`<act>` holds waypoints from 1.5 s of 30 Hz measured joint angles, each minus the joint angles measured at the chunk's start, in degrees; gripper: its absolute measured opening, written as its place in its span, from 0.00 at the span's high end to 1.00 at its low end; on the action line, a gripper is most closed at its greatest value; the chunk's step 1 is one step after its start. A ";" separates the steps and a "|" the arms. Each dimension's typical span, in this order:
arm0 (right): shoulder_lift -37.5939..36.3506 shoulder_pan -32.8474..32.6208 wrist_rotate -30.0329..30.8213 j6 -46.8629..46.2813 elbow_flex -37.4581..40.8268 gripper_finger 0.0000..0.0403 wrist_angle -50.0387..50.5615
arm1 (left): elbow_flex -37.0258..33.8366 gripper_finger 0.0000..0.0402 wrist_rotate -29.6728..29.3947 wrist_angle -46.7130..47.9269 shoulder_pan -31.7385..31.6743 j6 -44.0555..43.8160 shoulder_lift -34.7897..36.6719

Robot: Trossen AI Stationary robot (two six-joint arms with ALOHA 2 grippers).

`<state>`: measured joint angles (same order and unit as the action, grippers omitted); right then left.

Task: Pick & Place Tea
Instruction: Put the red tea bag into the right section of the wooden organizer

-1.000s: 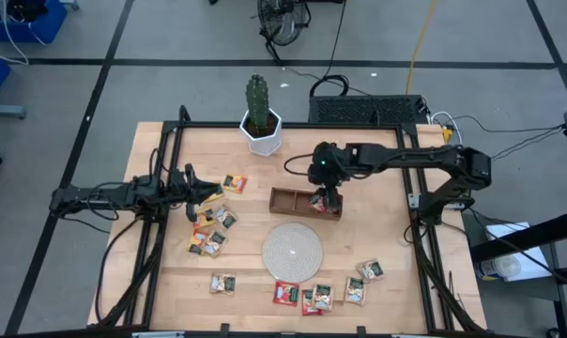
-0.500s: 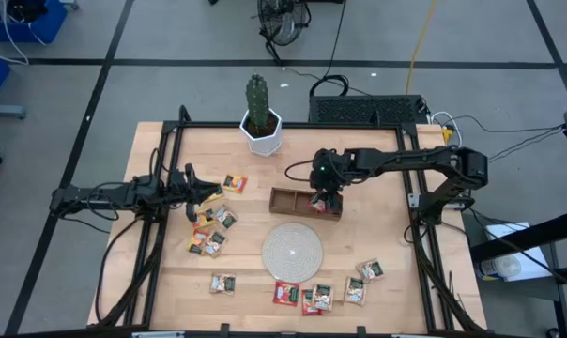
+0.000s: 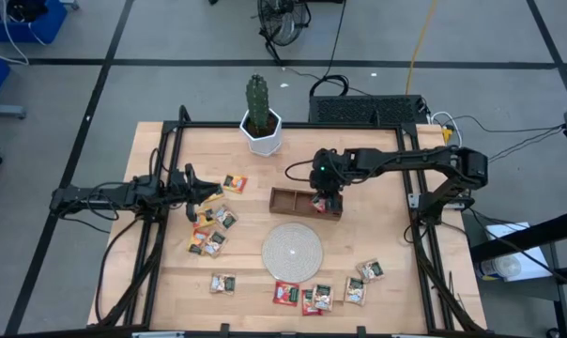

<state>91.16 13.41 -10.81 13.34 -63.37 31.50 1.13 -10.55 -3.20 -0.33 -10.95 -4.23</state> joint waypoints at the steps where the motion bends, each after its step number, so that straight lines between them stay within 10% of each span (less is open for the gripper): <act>1: -0.17 0.00 0.00 0.02 0.00 0.85 0.31 | 0.00 0.87 0.00 0.00 -0.01 -0.01 0.00; 19: -11.67 -11.15 15.57 -6.62 2.35 1.00 -0.56 | 0.00 0.87 0.00 0.00 -0.01 -0.01 0.00; 45: -12.16 -8.66 16.65 -8.44 11.69 1.00 -7.30 | 0.00 0.87 0.00 -0.02 -0.01 -0.01 0.00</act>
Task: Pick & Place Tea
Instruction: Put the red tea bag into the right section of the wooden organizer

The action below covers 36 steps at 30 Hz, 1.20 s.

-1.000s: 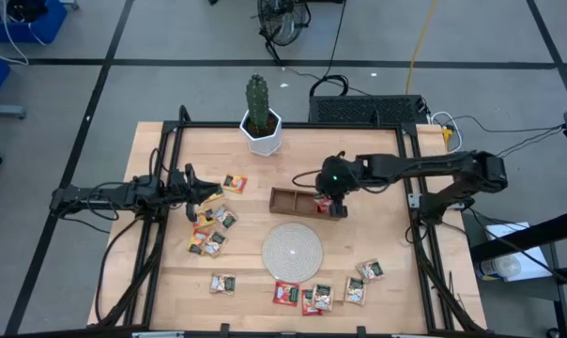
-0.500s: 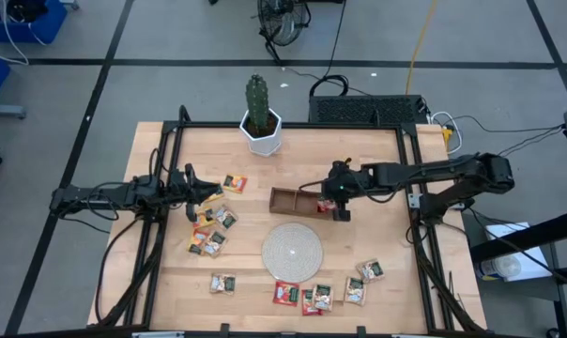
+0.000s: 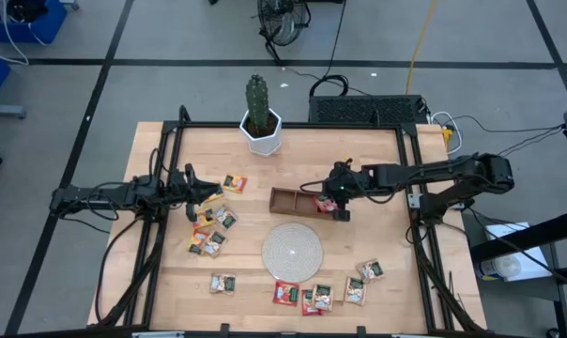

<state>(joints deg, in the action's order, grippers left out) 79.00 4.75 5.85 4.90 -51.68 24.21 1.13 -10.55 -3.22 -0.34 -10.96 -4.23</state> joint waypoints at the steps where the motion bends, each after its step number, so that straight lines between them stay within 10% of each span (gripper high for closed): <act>1: 0.00 0.00 0.01 -0.21 0.00 1.00 0.00 | 0.00 0.87 0.00 0.01 0.00 0.01 0.00; 36: -3.28 -8.40 9.17 -6.80 0.00 0.99 7.01 | 0.00 0.87 0.00 -0.01 0.02 0.00 -0.02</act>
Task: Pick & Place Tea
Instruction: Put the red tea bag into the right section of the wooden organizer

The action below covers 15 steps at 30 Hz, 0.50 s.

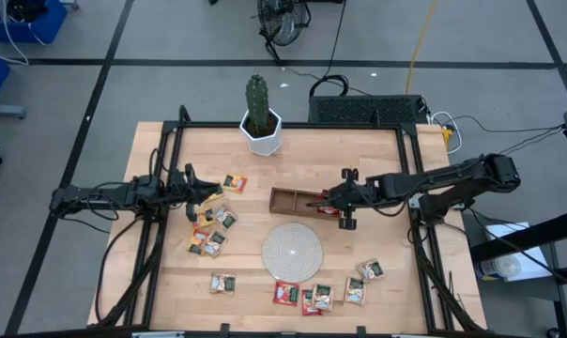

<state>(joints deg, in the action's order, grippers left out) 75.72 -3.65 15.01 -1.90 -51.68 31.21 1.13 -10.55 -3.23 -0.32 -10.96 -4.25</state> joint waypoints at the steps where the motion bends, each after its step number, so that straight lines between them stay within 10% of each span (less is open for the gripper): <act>1: 0.00 -0.25 0.05 -0.84 0.00 0.99 0.33 | 0.00 0.87 0.00 0.02 -0.02 0.01 0.00; 15: 0.02 -1.35 0.67 -9.44 0.00 0.99 4.51 | 0.00 0.87 0.00 0.02 -0.01 0.01 0.00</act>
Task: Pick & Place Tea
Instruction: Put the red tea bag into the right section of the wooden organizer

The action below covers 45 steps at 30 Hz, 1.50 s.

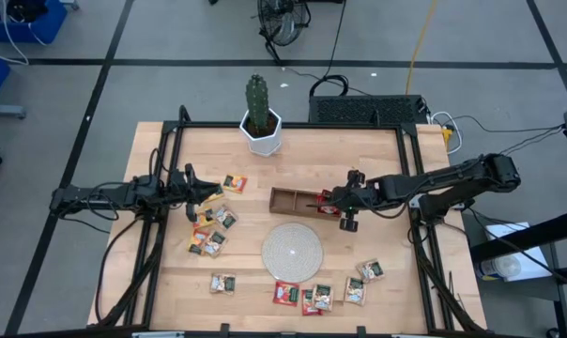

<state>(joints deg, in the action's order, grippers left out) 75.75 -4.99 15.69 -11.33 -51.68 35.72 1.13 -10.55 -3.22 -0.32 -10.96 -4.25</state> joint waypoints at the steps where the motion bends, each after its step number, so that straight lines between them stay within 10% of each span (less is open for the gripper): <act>1: 0.00 0.00 1.54 0.00 0.00 1.00 -0.76 | 0.00 0.87 0.00 0.01 0.00 0.00 0.00; 6: -0.16 0.02 8.98 -2.89 0.00 1.00 -0.77 | 0.00 0.87 0.00 0.02 -0.02 0.02 0.00; 16: -0.26 -0.04 3.59 -3.08 0.00 0.99 -0.81 | 0.00 0.87 0.00 0.02 -0.02 -0.01 0.00; 30: -0.58 -1.26 6.65 -1.22 0.00 0.66 -5.28 | 0.00 0.87 0.00 0.00 -0.02 0.01 0.02; 39: 0.58 -6.31 3.45 3.07 -0.02 0.97 -10.55 | 0.00 0.87 0.00 0.02 0.00 0.00 0.00; 45: 5.58 -5.14 -1.37 1.23 -0.04 1.00 -9.95 | 0.00 0.87 0.00 0.08 -0.01 -0.01 0.00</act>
<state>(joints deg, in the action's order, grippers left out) 81.33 -10.13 14.32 -10.11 -51.72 25.77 1.13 -10.55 -3.14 -0.33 -10.96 -4.25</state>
